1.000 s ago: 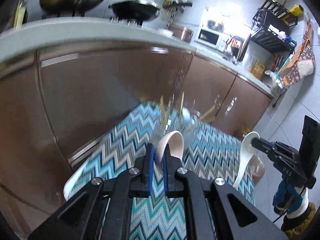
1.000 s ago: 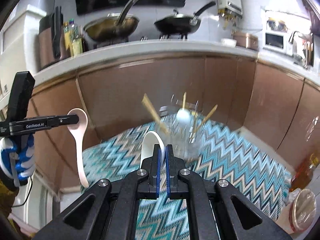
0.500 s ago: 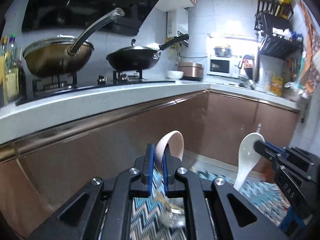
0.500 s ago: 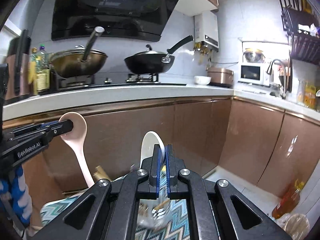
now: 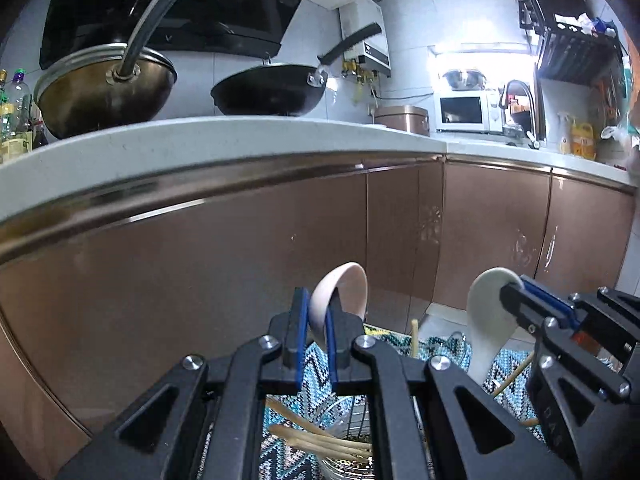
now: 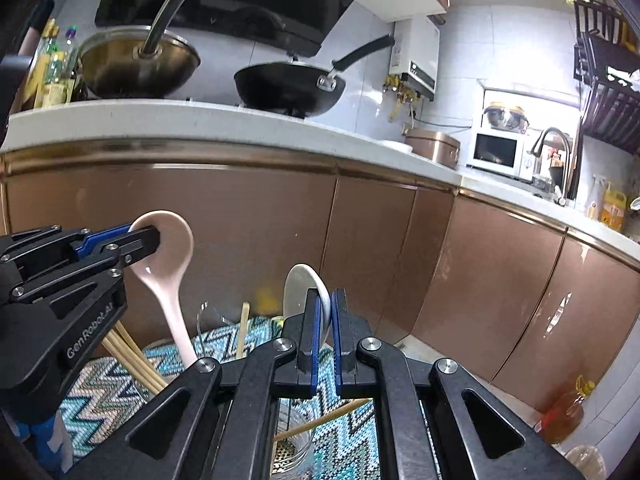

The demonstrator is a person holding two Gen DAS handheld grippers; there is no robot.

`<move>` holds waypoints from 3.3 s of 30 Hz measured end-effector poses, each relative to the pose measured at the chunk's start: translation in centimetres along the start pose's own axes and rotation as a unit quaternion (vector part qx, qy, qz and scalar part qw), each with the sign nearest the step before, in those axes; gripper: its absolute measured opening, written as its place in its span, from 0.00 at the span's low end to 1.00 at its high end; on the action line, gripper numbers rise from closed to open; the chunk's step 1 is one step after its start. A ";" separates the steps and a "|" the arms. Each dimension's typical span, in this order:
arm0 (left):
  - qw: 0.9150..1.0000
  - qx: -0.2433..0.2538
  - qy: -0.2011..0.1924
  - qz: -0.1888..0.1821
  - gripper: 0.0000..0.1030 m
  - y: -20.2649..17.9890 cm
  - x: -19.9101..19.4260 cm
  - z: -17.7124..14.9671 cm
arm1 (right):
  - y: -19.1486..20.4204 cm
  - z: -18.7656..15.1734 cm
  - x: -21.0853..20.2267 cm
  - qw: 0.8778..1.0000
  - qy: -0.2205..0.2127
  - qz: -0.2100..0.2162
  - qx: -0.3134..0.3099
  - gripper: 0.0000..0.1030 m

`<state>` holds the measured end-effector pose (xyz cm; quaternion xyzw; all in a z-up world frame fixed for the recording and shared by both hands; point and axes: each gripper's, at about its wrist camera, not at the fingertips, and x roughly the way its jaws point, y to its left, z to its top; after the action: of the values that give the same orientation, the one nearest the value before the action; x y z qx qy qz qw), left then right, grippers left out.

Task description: Organize utensils

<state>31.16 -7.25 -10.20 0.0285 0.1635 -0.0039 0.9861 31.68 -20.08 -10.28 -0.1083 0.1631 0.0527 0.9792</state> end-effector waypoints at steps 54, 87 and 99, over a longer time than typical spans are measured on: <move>0.998 0.015 -0.066 -0.007 0.71 0.9 -26.7 2.8 | -5.0 -1.6 -29.0 0.992 -0.043 -0.070 0.096 1.00; 0.997 -0.024 -0.054 0.044 0.72 3.2 -25.5 0.4 | -6.4 -2.7 -29.3 0.982 -0.045 -0.138 0.119 1.00; 0.997 -0.024 -0.054 0.041 0.72 3.4 -24.8 0.2 | -6.3 -2.5 -28.6 0.983 -0.040 -0.138 0.114 1.00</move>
<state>7.78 -3.89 -1.79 0.0112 0.1088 0.0390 0.9932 4.89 -28.70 -1.91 -0.0153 0.1125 -0.0978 0.9887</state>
